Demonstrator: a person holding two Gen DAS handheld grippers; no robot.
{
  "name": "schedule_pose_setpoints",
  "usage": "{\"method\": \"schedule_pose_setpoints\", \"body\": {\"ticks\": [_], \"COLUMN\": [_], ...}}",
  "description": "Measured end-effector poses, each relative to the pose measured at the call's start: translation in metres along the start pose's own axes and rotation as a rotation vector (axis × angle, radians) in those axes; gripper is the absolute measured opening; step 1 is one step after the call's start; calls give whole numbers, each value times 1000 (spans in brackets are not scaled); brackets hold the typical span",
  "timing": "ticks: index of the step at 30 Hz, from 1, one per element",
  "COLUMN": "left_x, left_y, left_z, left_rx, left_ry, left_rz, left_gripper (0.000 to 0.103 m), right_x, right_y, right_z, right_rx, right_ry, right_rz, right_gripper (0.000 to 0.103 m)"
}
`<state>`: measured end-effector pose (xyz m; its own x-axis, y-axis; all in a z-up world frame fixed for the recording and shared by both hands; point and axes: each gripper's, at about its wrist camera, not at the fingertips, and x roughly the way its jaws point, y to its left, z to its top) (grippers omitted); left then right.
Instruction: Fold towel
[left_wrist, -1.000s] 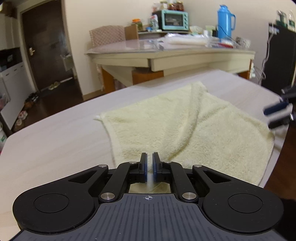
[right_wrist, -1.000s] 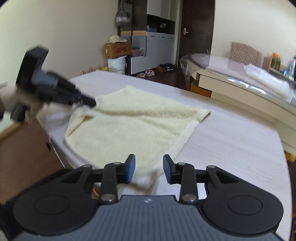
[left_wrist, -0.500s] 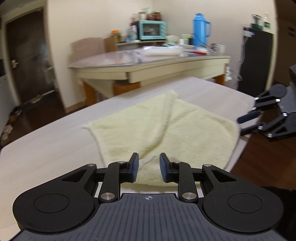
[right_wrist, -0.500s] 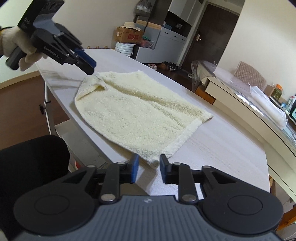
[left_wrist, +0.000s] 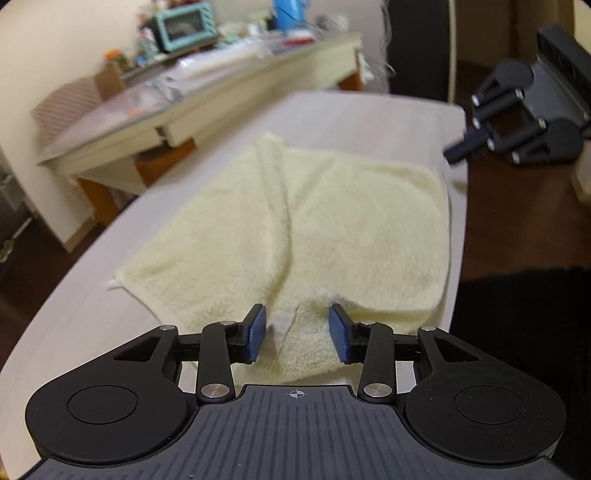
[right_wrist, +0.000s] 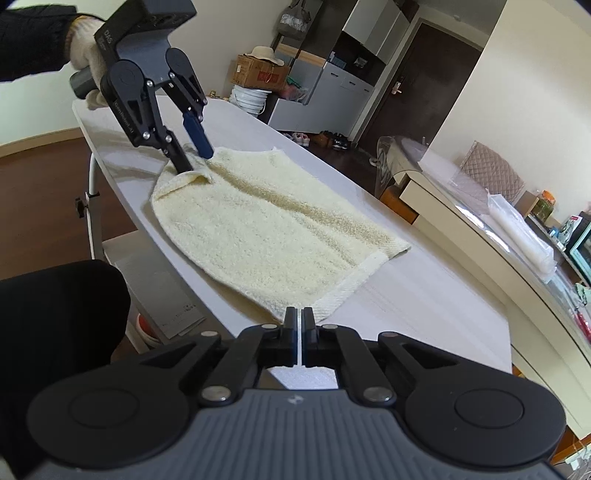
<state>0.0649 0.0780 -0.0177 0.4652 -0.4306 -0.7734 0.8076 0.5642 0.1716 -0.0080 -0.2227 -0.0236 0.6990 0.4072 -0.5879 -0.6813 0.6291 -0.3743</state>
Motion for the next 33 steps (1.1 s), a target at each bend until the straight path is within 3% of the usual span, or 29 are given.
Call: {"method": "schedule_pose_setpoints", "body": {"ticks": [2,4,6,8,16,21,27,33], "left_x": [-1,-11,-22,-30,-61,-78,-88,-91], "left_y": [-2,-11,-16,-18,-25,-17,-12,-18], "left_z": [0,-3,-11,-19,-55,-63,-62,-67], "left_rx": [17,53,54,33,-84,-190,-206,-208], "left_ry": [14,25,26,25,18,-63,-85,-72], "left_rz": [-6,9,27,39,91,117,122,143], "left_gripper": [10,8,8,8,17,26,32,35], "right_x": [-1,-1,-1,-1,8,5,10,18], "right_y": [1,1,2,3,13,23,35,43], "right_z": [0,0,0,-1,-1,-1,-4,1], "right_rx": [-7,-15,-25,-39,-116,-156,-219,-309], "right_ry": [0,1,0,1,6,-14,-8,-23], "right_rz": [-2,-3,-8,-8,6,55,76,88], "right_gripper": [3,5,18,20,20,23,35,36]}}
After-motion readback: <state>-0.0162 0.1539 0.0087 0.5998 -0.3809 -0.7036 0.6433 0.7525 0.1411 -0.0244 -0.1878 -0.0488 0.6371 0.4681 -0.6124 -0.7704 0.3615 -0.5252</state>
